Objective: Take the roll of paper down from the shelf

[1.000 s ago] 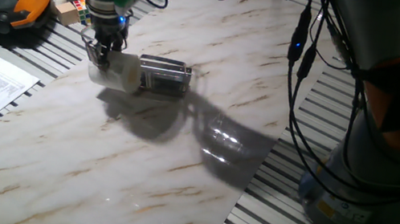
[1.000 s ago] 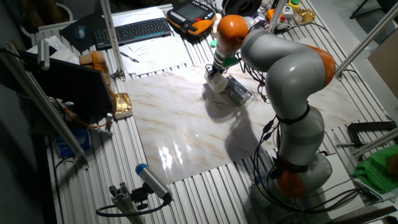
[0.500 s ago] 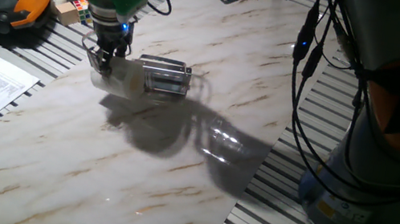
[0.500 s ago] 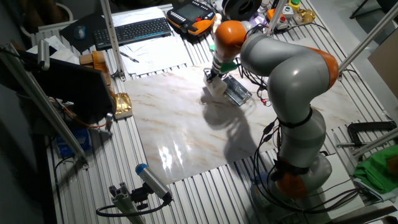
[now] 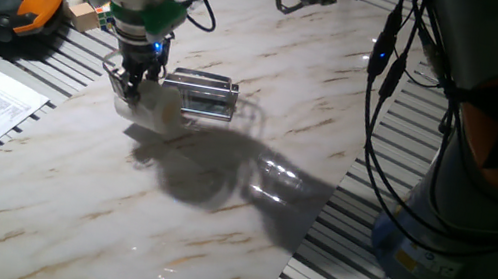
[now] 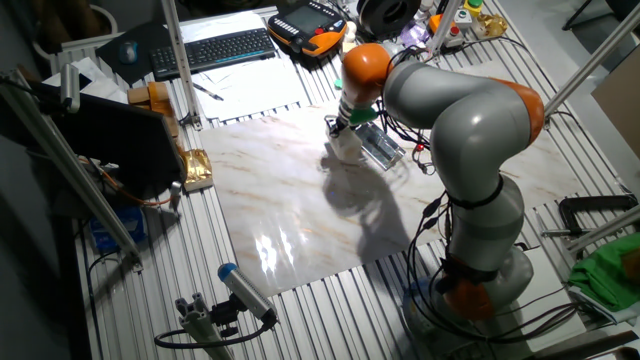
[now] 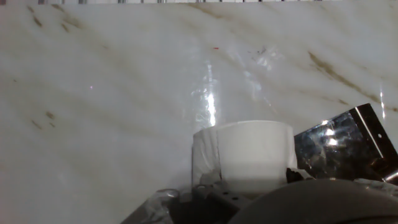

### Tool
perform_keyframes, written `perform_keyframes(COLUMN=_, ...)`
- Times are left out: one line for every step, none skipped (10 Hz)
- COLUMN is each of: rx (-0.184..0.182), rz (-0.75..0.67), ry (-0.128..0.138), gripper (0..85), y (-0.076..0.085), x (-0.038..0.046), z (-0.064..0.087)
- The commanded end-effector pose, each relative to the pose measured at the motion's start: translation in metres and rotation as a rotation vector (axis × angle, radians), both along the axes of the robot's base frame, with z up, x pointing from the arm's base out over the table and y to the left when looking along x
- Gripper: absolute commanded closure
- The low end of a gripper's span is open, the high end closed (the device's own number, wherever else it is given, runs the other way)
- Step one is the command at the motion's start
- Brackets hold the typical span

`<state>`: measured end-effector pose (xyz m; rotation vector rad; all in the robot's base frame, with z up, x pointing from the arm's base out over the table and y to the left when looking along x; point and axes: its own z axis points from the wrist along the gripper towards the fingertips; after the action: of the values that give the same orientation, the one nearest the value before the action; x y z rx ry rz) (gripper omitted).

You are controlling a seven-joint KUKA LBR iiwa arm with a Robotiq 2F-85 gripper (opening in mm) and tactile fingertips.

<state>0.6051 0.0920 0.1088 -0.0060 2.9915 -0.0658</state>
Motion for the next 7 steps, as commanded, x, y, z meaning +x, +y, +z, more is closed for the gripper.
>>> perform_keyframes(rx=0.000, rz=-0.003, ry=0.000, gripper=84.3, y=0.0018, x=-0.0005, z=-0.0026)
perform_keyframes(rx=0.002, rz=-0.005, ry=0.000, gripper=84.3, y=0.0032, x=-0.0005, z=-0.0050)
perform_keyframes(rx=0.002, rz=0.002, ry=0.008, gripper=84.3, y=0.0039, x=0.0000, z=-0.0066)
perform_keyframes(rx=0.007, rz=0.003, ry=0.008, gripper=84.3, y=0.0047, x=-0.0001, z=-0.0081)
perform_keyframes(rx=0.008, rz=-0.002, ry=0.008, gripper=82.7, y=0.0058, x=-0.0001, z=-0.0102)
perform_keyframes(rx=0.002, rz=-0.002, ry=0.005, gripper=76.3, y=0.0064, x=-0.0002, z=-0.0115)
perform_keyframes(rx=0.001, rz=-0.005, ry=0.001, gripper=71.3, y=0.0069, x=-0.0008, z=-0.0119)
